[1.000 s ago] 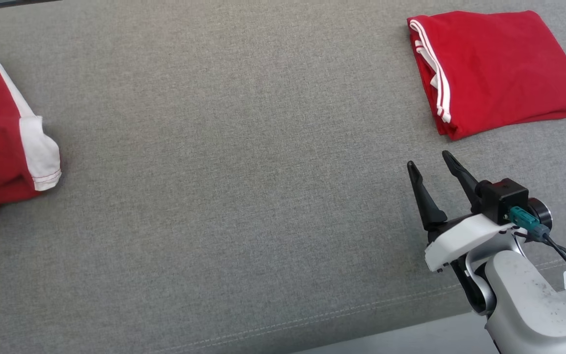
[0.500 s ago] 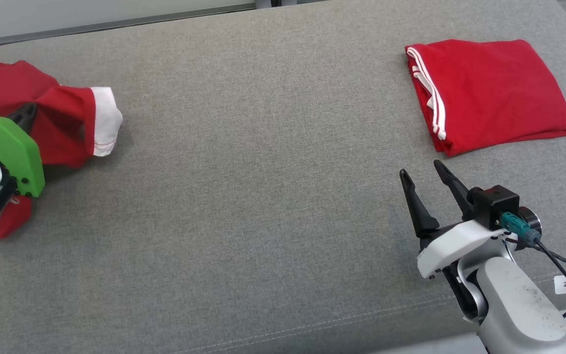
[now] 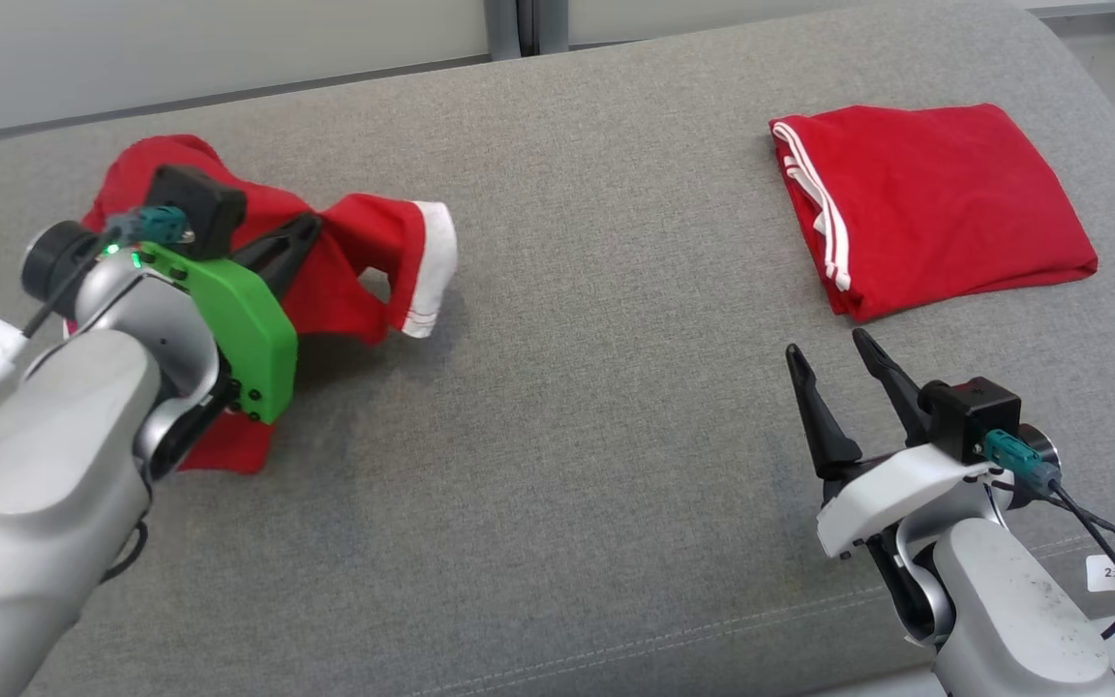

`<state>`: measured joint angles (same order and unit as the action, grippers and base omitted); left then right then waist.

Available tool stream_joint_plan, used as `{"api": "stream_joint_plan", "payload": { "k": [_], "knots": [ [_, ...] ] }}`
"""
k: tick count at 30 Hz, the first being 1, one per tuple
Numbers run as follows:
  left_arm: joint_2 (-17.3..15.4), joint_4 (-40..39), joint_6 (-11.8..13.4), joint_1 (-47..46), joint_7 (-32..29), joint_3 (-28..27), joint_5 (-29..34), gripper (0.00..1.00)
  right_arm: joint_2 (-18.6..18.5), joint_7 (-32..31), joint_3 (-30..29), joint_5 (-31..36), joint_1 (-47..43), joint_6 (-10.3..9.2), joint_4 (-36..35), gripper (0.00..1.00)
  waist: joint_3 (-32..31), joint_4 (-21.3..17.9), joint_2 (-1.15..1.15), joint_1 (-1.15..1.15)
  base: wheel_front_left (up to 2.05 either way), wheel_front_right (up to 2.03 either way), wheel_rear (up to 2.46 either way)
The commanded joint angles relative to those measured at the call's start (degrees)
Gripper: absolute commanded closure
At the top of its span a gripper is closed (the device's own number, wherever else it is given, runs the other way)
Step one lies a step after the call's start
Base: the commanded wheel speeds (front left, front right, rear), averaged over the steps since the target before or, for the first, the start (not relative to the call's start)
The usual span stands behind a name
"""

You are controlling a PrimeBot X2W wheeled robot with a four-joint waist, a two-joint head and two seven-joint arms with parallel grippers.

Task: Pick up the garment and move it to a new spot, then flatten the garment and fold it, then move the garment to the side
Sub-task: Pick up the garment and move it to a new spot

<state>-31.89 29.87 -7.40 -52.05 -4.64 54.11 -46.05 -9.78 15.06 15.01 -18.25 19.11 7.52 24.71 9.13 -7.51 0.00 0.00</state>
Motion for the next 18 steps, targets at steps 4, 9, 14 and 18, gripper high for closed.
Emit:
{"api": "stream_joint_plan", "payload": {
  "k": [4,9,14,18],
  "knots": [
    [2.65,-3.05,0.27,1.96,2.00,1.21,0.84,1.00,0.55,0.22,-0.69,-0.40,-0.78,-0.07,-0.25,0.00,-0.33,-0.49,0.00,0.00,0.00,0.00,0.00],
    [6.04,-6.34,1.17,3.90,3.89,2.85,1.54,1.00,1.07,0.22,-1.41,0.07,-1.43,-0.07,-0.40,0.00,-0.59,-0.41,0.00,0.00,0.00,0.00,0.00],
    [9.20,-8.83,2.58,6.02,5.44,4.06,1.90,1.00,1.31,0.22,-2.24,0.22,-1.98,-0.07,-0.54,0.00,-0.83,0.00,0.00,0.00,0.00,0.00,0.00],
    [10.99,-9.97,3.26,7.13,6.06,4.75,1.82,1.00,1.51,0.23,-2.73,0.51,-2.35,-0.07,-0.73,0.00,-0.91,0.39,0.00,0.00,0.00,0.00,0.00]
  ]
}}
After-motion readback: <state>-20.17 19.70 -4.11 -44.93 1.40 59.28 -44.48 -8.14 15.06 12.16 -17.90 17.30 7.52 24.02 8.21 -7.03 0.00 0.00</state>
